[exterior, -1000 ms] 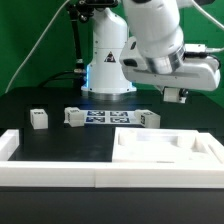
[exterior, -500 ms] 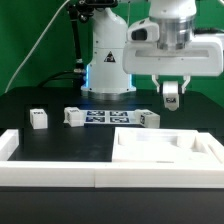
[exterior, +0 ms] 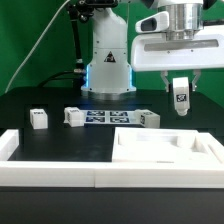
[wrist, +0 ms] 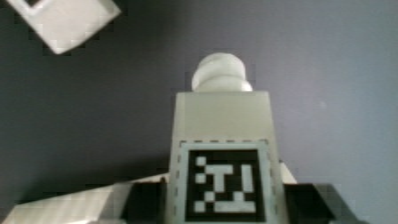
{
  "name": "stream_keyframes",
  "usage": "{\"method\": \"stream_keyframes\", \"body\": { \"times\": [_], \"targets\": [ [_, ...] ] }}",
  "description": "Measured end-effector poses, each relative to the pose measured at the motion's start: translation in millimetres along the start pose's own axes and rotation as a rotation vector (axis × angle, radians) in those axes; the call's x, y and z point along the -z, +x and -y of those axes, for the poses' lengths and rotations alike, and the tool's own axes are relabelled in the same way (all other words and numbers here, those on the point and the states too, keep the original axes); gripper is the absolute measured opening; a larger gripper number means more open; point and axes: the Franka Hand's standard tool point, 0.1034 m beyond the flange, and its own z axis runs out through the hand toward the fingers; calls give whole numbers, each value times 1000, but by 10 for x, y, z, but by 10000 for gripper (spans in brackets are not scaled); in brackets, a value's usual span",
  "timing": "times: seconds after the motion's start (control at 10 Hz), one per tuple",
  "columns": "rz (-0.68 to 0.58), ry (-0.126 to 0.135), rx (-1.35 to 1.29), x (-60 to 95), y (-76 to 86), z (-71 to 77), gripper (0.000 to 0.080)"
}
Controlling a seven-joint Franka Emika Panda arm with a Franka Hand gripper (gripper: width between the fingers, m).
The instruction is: Assemble one leg
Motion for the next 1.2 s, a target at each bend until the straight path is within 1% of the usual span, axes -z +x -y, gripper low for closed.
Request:
{"method": "stream_keyframes", "body": {
  "times": [0.1, 0.2, 0.3, 0.4, 0.6, 1.0, 1.1, 1.2],
  "targets": [
    [-65, 29, 35, -4, -53, 68, 292],
    [-64, 16, 192, -19, -42, 51, 292],
    [-75, 15, 245, 49, 61, 91, 292],
    [-96, 21, 303, 131, 167, 170, 292],
    [-110, 11, 400, 140, 321, 137, 292],
    [-110, 12, 396, 136, 318, 145, 292],
    [-114, 12, 398, 144, 342, 145, 292],
    [-148, 7, 483, 222, 589, 154, 292]
  ]
}}
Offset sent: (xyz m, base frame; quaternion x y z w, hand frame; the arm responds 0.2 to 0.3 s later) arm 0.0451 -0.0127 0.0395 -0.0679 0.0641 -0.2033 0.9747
